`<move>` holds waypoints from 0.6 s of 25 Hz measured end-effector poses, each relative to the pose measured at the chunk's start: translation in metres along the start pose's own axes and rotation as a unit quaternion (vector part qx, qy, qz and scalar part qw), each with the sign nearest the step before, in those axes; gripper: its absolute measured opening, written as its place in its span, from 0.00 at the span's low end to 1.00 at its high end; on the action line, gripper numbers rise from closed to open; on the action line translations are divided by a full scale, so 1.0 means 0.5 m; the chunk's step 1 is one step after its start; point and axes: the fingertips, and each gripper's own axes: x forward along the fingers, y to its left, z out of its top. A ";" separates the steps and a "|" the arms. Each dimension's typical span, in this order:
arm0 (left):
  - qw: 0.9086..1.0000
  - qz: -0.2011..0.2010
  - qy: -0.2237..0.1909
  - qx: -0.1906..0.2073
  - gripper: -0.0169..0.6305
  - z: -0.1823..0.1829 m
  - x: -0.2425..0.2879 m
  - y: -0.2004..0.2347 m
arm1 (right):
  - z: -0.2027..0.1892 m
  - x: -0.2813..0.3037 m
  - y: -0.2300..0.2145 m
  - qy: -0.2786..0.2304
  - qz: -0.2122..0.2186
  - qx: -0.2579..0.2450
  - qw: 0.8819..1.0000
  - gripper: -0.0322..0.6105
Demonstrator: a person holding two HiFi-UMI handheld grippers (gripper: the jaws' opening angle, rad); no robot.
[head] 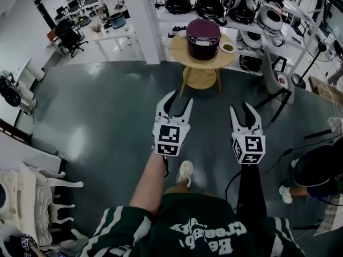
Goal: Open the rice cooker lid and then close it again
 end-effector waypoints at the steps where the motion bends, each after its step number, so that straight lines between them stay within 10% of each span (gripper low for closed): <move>1: 1.000 -0.002 0.001 0.000 0.31 -0.001 0.018 0.014 | 0.003 0.022 -0.001 0.001 -0.001 0.000 1.000 0.33; 15: 0.999 -0.052 -0.009 0.005 0.32 0.002 0.283 0.177 | 0.042 0.326 -0.039 -0.002 -0.026 -0.004 1.000 0.33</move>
